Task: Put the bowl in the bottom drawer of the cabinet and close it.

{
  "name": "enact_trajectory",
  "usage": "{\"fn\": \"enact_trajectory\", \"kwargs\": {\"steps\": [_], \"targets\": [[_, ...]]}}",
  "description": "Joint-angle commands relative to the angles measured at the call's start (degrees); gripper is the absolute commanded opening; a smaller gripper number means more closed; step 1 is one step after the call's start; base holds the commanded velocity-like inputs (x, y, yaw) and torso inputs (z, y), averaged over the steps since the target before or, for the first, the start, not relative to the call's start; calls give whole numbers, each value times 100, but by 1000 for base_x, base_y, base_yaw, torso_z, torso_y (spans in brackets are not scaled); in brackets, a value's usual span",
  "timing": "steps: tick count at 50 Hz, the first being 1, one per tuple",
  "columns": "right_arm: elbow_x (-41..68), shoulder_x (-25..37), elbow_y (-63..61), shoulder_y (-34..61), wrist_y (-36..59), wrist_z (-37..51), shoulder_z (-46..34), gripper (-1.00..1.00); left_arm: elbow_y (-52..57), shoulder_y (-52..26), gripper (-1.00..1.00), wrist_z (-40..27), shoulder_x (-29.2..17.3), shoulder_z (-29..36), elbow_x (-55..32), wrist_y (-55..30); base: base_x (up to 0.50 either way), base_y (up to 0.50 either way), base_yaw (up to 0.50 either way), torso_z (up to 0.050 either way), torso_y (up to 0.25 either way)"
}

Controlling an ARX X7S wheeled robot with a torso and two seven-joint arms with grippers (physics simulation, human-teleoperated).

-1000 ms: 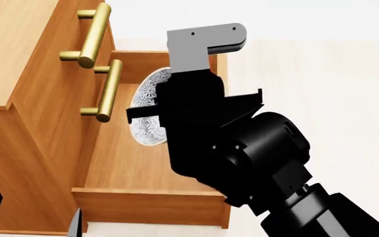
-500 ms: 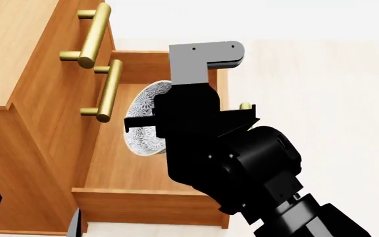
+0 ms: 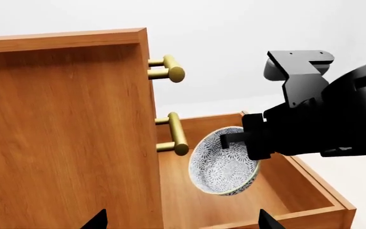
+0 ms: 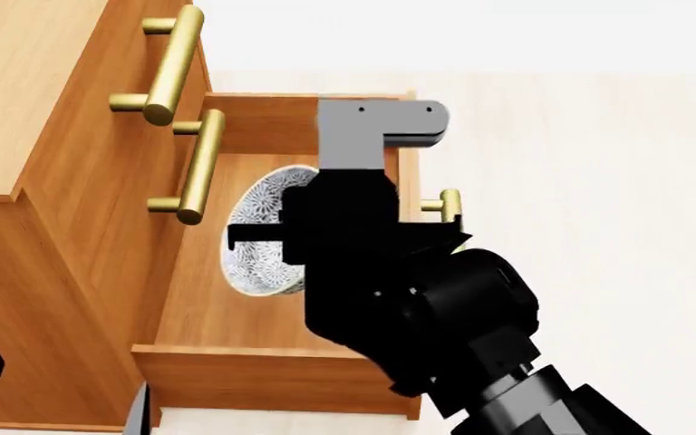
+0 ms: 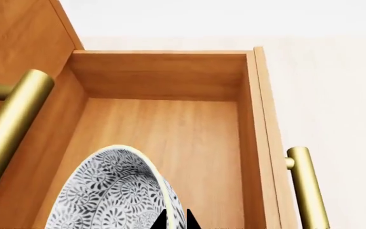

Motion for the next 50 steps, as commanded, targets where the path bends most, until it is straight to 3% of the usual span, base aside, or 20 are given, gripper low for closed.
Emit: {"fn": "enact_trajectory", "kwargs": {"steps": [1, 50], "targets": [[-182, -273, 311, 38, -69, -413, 35, -100, 24, 3, 100, 139, 122, -173, 44, 59, 0, 0, 0, 0, 0], [-187, -598, 947, 193, -401, -660, -369, -100, 25, -204, 100, 124, 131, -178, 1, -147, 0, 0, 0, 0, 0]]}}
